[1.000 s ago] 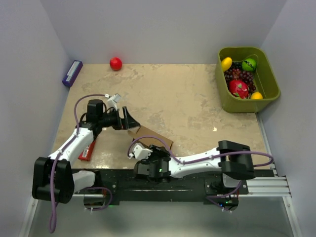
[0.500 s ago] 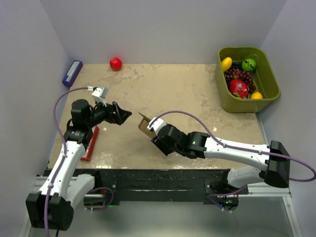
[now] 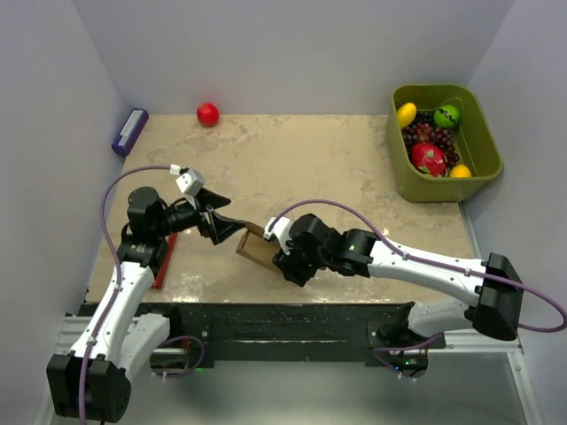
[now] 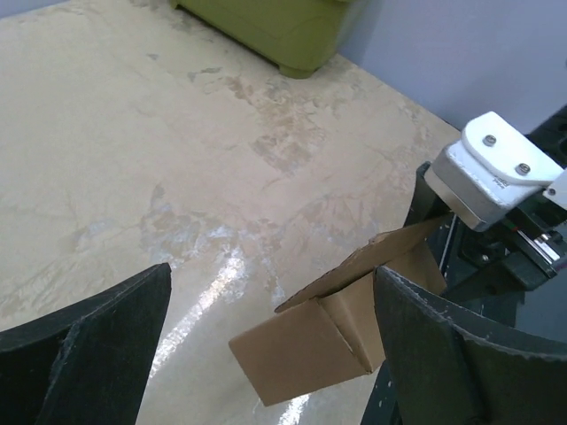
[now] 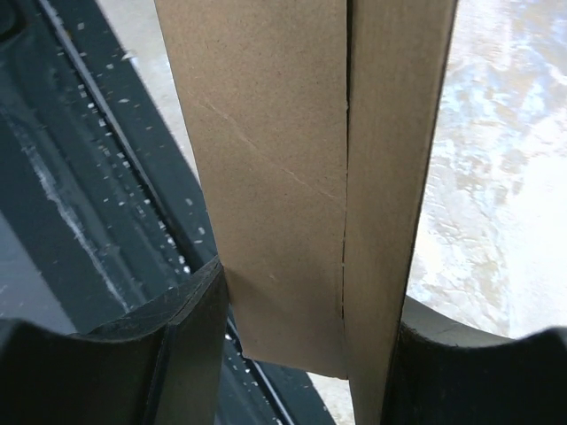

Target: Fold the paper box

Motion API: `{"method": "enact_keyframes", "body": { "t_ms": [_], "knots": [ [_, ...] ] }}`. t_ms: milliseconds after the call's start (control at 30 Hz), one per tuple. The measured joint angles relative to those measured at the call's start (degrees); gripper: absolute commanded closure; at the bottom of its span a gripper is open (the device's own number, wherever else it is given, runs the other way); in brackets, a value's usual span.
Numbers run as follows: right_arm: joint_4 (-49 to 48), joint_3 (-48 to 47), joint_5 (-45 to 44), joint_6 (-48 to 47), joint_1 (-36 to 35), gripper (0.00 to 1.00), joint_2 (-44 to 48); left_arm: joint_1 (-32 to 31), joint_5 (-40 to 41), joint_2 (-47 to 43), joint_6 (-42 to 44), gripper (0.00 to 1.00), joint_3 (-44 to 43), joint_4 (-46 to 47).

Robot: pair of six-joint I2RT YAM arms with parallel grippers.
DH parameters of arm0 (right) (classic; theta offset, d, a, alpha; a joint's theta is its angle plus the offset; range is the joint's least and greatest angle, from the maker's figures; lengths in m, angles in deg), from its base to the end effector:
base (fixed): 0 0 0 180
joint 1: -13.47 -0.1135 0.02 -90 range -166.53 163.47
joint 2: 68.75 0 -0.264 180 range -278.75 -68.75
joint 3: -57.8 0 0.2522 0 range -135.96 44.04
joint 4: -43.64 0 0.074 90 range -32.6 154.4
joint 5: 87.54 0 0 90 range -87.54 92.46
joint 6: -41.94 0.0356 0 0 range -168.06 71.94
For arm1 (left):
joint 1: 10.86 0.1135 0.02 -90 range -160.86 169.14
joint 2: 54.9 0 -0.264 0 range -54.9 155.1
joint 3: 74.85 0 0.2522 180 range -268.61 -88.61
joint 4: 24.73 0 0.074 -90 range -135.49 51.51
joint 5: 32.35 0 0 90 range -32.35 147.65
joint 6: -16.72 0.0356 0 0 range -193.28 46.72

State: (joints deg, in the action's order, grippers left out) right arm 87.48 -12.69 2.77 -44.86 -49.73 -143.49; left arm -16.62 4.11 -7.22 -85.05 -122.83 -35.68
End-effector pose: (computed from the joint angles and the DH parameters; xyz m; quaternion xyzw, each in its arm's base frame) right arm 0.1239 0.2458 0.2679 -0.4678 0.8083 0.1979 0.2979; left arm 0.1841 -0.0474 0.2924 0.2511 0.7013 -0.4295 0.5105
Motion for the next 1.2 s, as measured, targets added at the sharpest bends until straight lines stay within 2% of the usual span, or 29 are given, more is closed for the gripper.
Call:
{"method": "enact_keyframes", "body": {
  "t_ms": [100,200,300,333,433,567,700,1000,1200],
  "knots": [
    [0.02,0.00,1.95,-0.48,0.04,0.60,0.00,-0.48,-3.39,0.81,0.50,0.02,0.00,0.92],
    [0.09,0.00,2.91,-0.83,0.24,0.60,0.00,-1.70,-6.36,1.77,0.83,0.11,0.00,1.07],
    [0.20,0.00,3.48,-0.90,0.46,0.61,0.00,-3.17,-8.02,1.99,1.09,0.24,0.04,1.07],
    [0.24,0.00,3.61,-0.90,0.55,0.61,0.00,-3.52,-8.28,1.97,1.36,0.33,0.07,1.07],
    [0.33,0.00,3.72,-0.92,0.66,0.61,0.00,-4.15,-8.39,1.97,2.34,0.45,0.07,0.90],
    [0.35,0.00,3.69,-0.92,0.94,0.61,-0.33,-4.46,-7.67,1.95,3.34,0.57,0.07,0.50],
    [0.50,0.00,3.67,-0.92,1.03,0.61,-1.11,-5.25,-5.97,1.64,4.15,0.72,0.07,-0.46],
    [1.81,0.00,3.15,-0.90,1.29,0.62,-1.18,-10.14,0.50,0.39,7.10,0.73,0.04,-3.21],
    [2.34,0.02,2.19,-0.90,1.36,0.62,-1.18,-11.28,3.19,0.31,8.22,0.69,0.04,-5.22]
  ]
}}
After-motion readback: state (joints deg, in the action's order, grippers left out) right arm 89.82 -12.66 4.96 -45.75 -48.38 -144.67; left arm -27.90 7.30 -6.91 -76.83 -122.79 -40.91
